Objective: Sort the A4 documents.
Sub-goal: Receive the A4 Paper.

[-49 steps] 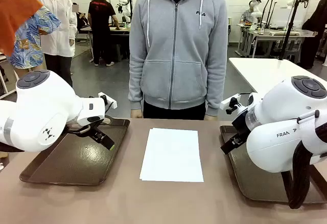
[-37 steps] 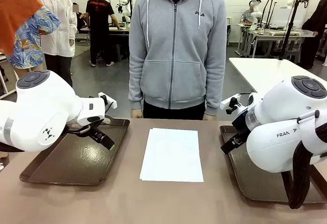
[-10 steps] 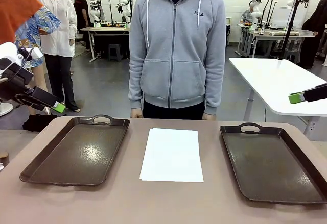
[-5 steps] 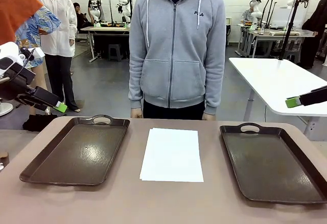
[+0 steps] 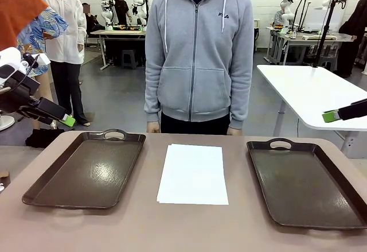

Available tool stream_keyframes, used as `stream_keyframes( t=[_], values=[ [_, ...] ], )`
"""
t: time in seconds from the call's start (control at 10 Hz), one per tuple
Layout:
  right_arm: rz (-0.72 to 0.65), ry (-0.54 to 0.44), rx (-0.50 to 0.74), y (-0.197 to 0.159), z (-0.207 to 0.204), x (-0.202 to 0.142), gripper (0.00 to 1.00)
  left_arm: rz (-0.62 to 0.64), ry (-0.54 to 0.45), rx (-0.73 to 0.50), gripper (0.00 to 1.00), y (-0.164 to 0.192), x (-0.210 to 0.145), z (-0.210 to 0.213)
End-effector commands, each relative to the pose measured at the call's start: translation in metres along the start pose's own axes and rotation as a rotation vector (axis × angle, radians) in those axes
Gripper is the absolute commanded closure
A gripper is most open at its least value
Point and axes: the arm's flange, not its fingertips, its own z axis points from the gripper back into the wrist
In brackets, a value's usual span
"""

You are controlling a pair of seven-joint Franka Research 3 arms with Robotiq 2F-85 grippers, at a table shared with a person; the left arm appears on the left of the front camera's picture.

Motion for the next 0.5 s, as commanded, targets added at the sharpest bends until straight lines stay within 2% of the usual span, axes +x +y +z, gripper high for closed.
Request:
stream_keyframes(
  t=[0.0, 0.1, 0.2, 0.4],
  values=[
    [0.006, -0.002, -0.004, 0.011, -0.005, -0.023, 0.00, -0.010, -0.018, -0.027, 0.00, -0.026, -0.090, -0.025],
    [0.009, -0.005, 0.006, 0.011, -0.008, -0.022, 0.00, 0.000, 0.000, 0.000, 0.00, 0.000, 0.000, 0.000],
    [-0.001, 0.000, -0.002, 0.000, 0.000, 0.000, 0.00, 0.000, 0.000, 0.000, 0.00, 0.000, 0.000, 0.000],
    [-0.001, 0.000, -0.002, 0.000, 0.000, 0.000, 0.00, 0.000, 0.000, 0.000, 0.00, 0.000, 0.000, 0.000]
  ],
)
